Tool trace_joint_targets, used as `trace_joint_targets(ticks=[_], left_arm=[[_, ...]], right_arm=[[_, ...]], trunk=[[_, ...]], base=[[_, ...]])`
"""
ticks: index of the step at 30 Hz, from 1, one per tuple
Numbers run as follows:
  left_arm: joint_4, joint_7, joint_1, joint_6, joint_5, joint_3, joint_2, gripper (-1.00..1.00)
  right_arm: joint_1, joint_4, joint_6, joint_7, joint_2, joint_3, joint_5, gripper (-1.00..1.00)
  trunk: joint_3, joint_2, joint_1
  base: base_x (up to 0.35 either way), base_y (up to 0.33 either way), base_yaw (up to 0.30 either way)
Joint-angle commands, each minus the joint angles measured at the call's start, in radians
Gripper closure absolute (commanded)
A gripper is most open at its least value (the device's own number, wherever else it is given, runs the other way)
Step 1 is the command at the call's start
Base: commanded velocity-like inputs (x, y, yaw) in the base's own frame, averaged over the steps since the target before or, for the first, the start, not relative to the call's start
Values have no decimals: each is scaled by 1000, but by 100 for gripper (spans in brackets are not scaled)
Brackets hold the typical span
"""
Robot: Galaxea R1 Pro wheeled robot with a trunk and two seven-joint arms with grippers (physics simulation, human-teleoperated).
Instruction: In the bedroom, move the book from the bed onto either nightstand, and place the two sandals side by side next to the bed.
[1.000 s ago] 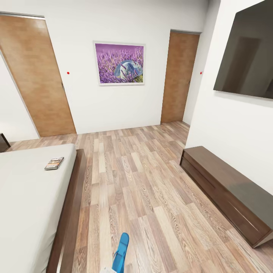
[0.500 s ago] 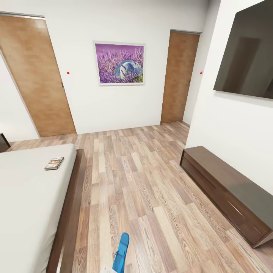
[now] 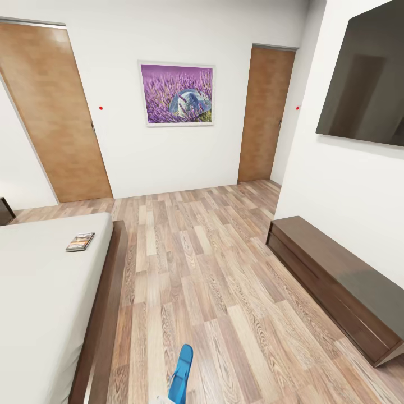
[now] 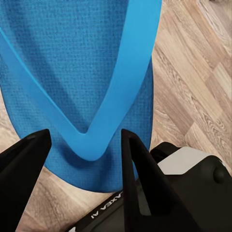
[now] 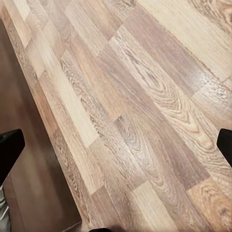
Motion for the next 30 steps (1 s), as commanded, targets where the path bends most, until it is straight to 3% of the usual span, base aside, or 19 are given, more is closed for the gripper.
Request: trace_joint_targets(ticks=[1,30], left_arm=[[2,-2,-1,-6,7,-8,0,100],[2,-2,0,-6,7,-8,-5,100]], right_arm=[[-1,1,4,5,0,-1,-7,-100],[-1,1,4,6,0,0,-7,-100]], trunk=[[-1,-1,0],[22,-1,0]], base=[[0,0,0],[0,0,0]])
